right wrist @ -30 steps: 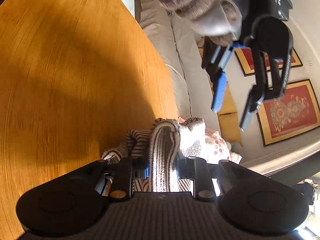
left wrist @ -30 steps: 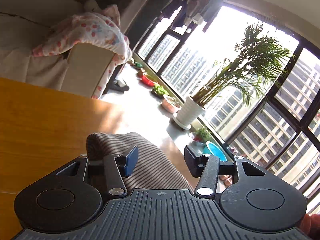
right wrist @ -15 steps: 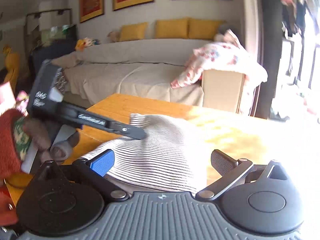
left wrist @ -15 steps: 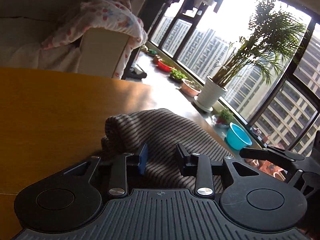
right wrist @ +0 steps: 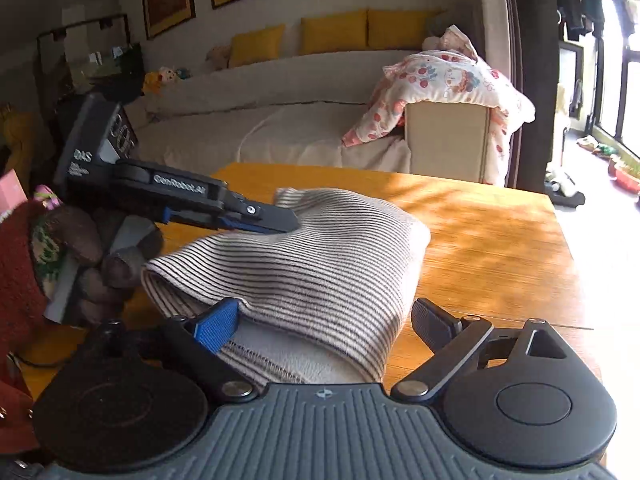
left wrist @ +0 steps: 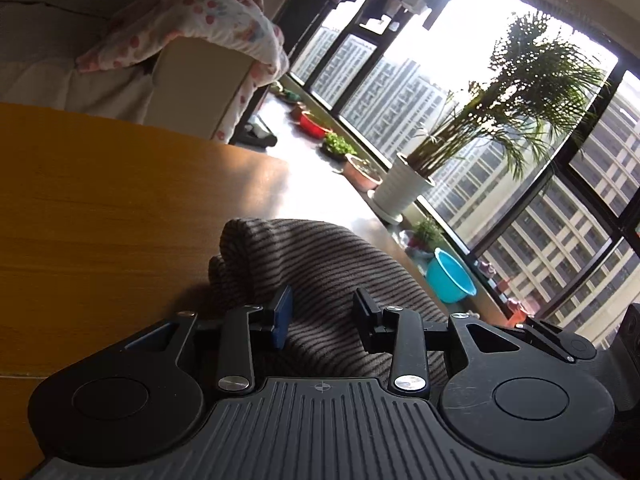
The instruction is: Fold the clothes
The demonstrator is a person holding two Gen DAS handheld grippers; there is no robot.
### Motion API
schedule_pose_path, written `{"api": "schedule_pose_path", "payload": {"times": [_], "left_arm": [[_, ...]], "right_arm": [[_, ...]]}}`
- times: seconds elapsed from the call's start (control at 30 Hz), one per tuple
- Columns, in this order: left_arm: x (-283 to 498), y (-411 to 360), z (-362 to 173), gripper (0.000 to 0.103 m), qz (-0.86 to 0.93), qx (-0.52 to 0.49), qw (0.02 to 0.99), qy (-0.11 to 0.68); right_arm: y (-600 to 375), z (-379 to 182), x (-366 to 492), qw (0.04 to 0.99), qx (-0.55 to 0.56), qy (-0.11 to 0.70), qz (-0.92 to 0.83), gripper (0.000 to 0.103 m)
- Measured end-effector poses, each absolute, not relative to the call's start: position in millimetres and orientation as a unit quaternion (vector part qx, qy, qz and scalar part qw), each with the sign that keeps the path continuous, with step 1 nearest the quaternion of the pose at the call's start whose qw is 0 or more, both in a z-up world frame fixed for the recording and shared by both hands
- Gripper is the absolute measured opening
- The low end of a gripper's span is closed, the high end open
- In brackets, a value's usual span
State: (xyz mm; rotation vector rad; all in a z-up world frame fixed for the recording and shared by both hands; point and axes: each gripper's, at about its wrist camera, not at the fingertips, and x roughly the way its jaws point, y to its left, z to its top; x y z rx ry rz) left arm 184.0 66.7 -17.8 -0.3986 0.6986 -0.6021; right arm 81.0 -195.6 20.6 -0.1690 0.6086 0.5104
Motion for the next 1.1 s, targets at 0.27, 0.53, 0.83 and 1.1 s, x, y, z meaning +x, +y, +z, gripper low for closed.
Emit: {"api": "schedule_pose_path", "payload": {"times": [0.27, 0.53, 0.83, 1.1], "left_arm": [[182, 67, -18, 0.038, -0.285, -0.188, 0.879, 0.334], [174, 73, -6, 0.041, -0.285, -0.185, 0.882, 0.327], [205, 45, 5, 0.053, -0.257, -0.155, 0.900, 0.316], [219, 41, -17, 0.052, -0.269, -0.147, 0.888, 0.343]], "right_arm": [[-160, 61, 63, 0.942, -0.098, 0.177, 0.268, 0.103], [-115, 7, 76, 0.924, -0.171, 0.243, 0.243, 0.103], [-117, 0, 71, 0.932, -0.157, 0.230, 0.232, 0.103], [-120, -7, 64, 0.943, -0.142, 0.208, 0.218, 0.103]]}}
